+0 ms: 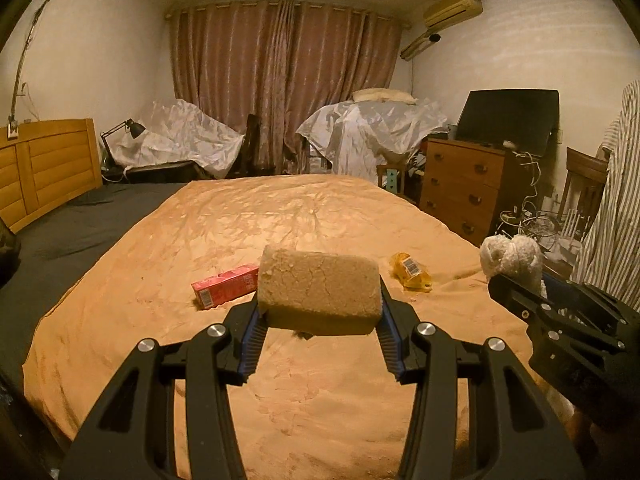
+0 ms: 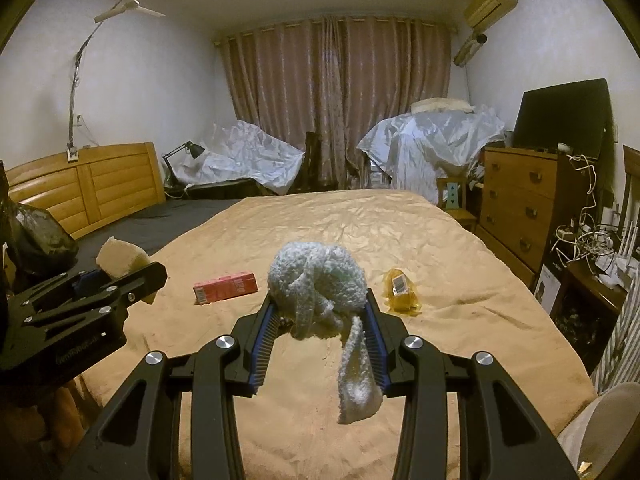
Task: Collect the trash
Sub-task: 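Lift the sponge and white towel and carry both over the bucket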
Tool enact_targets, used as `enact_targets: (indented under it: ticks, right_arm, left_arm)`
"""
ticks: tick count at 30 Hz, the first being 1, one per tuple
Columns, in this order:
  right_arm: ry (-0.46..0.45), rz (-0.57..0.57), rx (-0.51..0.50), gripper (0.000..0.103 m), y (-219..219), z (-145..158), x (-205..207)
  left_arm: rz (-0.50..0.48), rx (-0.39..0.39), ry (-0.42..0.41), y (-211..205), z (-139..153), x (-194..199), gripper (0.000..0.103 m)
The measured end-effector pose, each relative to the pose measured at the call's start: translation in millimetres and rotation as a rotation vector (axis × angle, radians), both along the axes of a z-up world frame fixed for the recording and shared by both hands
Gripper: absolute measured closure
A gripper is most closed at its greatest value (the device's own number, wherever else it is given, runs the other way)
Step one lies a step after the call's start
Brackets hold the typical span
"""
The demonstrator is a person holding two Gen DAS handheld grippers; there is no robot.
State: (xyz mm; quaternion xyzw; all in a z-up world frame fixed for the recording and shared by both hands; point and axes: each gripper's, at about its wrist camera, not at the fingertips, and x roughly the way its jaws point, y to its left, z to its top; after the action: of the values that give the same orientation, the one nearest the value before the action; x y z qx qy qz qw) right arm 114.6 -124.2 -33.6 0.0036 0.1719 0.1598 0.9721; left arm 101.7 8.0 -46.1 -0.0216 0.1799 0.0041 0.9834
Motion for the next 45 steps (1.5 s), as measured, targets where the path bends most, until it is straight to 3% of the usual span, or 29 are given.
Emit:
enact_targets:
  ticks: [15, 20, 30, 45]
  right_arm:
    - [-0.001, -0.004, -0.011, 0.061, 0.6, 5.4, -7.1]
    - [0.003, -0.035, -0.008, 0.061, -20.4, 14.2, -15.2]
    - [0.008, -0.19, -0.028, 0.061, -109.4, 35.2, -49.1]
    - [0.084, -0.434, -0.043, 0.061, -276.4, 35.2, -106.6]
  left_arm:
    - [-0.016, 0.01, 0.006, -10.2, 1.9, -4.8, 0.056]
    - [-0.051, 0.012, 0.009, -24.3, 3.9, 2.4, 0.056]
    - [-0.223, 0.007, 0.008, -98.9, 13.6, 10.7, 0.056]
    - [-0.506, 0.023, 0.063, -231.7, 9.4, 11.2, 0.056]
